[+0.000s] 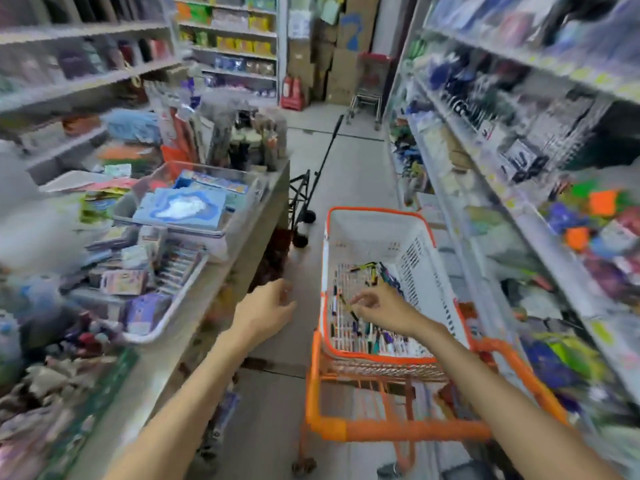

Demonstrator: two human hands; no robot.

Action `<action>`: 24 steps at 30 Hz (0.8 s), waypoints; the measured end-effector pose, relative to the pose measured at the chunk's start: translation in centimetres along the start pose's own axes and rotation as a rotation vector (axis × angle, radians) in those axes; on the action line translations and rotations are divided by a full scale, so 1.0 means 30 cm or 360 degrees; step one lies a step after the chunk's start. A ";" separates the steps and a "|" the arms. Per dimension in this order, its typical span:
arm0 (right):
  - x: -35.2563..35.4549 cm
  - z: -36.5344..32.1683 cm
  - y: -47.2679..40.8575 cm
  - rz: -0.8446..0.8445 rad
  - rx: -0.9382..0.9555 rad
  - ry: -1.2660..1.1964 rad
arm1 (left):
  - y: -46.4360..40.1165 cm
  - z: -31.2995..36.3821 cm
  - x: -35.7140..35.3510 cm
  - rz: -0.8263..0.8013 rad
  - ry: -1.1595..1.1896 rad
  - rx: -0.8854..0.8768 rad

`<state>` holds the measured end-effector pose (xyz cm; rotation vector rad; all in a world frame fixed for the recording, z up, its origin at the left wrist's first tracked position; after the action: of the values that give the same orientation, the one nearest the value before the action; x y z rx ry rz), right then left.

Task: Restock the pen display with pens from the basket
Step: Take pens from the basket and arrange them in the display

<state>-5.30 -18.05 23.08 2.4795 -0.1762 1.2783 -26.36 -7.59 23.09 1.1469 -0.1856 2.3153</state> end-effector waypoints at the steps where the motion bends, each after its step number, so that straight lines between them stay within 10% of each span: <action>1: 0.044 0.095 0.005 -0.0015 -0.0064 0.0027 | -0.056 0.070 -0.085 -0.0062 -0.0002 0.0001; 24: 0.072 0.760 -0.408 -0.0364 -0.0513 0.0131 | -0.670 0.202 -0.771 -0.0808 0.0068 0.0387</action>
<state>16.65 -14.67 9.63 2.1038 -0.0686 1.1521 -0.25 -2.24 6.78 1.1022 0.3735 1.9365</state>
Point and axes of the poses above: each hand's wrist, its own y-axis away from the middle knuckle, its own x-axis out of the back of the hand, z = x × y, the point moved 1 cm from there along -y, towards the middle knuckle, and after that the axes turned 6 degrees about y, right-handed, at the moved point
